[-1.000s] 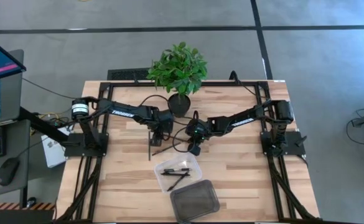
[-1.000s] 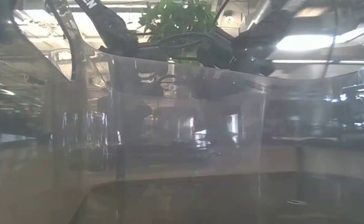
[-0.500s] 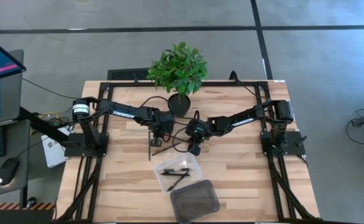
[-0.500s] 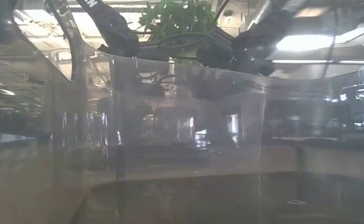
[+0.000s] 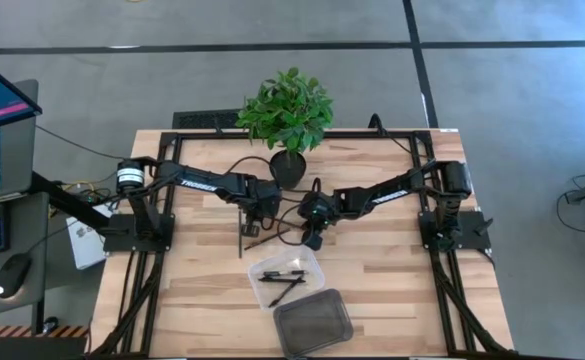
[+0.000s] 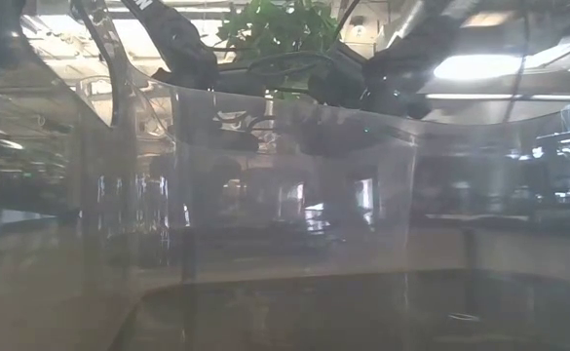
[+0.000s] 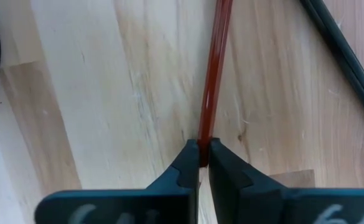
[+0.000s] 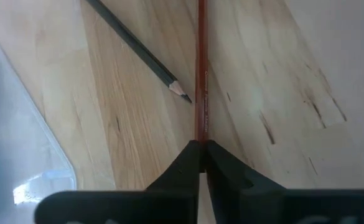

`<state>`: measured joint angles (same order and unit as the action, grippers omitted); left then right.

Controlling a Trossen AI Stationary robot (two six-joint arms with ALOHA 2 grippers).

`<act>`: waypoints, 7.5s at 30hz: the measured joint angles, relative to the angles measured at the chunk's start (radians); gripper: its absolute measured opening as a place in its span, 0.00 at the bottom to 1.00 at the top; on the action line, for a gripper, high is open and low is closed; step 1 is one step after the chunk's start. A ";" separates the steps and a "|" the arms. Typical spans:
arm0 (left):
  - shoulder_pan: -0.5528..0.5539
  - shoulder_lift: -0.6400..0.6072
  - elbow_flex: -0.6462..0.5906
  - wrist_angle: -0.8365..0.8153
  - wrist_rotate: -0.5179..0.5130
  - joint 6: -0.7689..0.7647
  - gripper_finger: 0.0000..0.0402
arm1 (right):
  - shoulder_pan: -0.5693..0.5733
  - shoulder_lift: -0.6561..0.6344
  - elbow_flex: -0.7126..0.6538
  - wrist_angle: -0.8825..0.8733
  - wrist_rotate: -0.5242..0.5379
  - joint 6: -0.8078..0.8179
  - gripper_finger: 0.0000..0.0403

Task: Sort pens & pencils
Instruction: Put the brown pencil into the black bin, then put the green pencil into the black bin

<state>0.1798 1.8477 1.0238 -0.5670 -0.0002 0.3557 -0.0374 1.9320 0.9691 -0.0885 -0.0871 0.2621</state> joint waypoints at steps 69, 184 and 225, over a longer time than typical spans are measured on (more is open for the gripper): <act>-0.585 -0.355 0.304 0.079 -0.112 -0.592 0.00 | 0.115 -0.422 -0.289 -0.601 0.399 0.350 0.15; -0.177 -0.505 0.048 -0.346 -0.151 -0.546 0.43 | 0.202 -0.422 -0.288 -0.651 0.456 0.263 0.15; -0.143 -0.494 -0.205 -0.151 -0.139 0.020 0.42 | 0.002 -0.422 -0.228 -0.381 0.453 0.025 0.15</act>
<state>0.0369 1.3537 0.8188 -0.7181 -0.1390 0.3758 -0.0353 1.5097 0.7406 -0.4690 0.3656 0.2871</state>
